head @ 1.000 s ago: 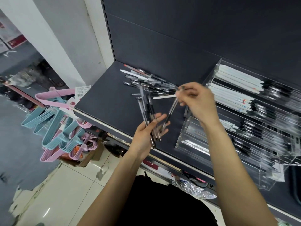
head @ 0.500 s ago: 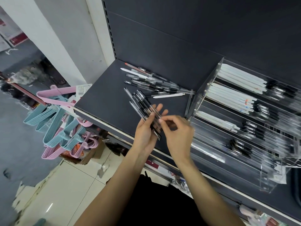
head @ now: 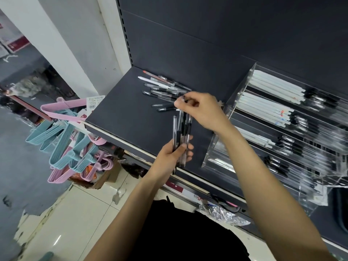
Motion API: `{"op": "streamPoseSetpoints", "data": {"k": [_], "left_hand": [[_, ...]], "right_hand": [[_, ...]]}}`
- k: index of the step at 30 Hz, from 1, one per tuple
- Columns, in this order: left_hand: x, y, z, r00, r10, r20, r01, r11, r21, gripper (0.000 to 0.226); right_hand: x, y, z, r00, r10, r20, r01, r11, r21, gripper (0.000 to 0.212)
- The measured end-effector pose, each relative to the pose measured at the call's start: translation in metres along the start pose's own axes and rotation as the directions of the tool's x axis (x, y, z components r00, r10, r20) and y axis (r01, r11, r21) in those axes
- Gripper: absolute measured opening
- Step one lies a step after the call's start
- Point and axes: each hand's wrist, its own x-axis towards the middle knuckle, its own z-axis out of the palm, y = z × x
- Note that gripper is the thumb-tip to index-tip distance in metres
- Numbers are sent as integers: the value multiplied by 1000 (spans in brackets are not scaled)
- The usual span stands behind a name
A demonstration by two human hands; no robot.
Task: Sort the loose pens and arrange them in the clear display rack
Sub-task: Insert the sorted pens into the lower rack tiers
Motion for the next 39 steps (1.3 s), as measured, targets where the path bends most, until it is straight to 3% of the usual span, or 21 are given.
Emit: {"op": "streamPoseSetpoints", "data": {"k": [3,7,10,12,16,20,33,36,39], "left_hand": [[-2,-3,0,1000,2,10,-2,999,39,26],[-3,-5,-3,998,7,-61,-7,1000,-4,24],[0,-3,-4,990,-6,-138,-31,962,-272,25],[3,2,-3,986,-13,-165,-60,900,-431,26],[11,9,7,962,-8,-274,-138,849,-511,24],[14,6,19,937,-4,-351,-184,845,-502,24],[13,2,21,970,-23,-244,-119,825,-553,24],[15,-1,17,963,24,-267,-127,919,-373,24],[14,-11,13,949,160,-273,-143,986,82,22]], "right_hand": [[4,1,-3,1000,-10,-16,11,998,55,28],[-7,0,-25,941,61,-334,51,947,317,16],[-35,4,-25,921,133,-366,65,875,480,4],[-55,14,-4,924,182,-335,18,858,514,10],[-78,32,43,881,257,-398,-39,877,479,12],[-84,38,66,866,203,-457,-4,916,401,11],[-93,49,73,917,128,-379,-8,953,304,12],[-90,45,59,902,72,-426,34,971,236,13],[-77,32,37,918,-41,-394,95,988,119,6]]}}
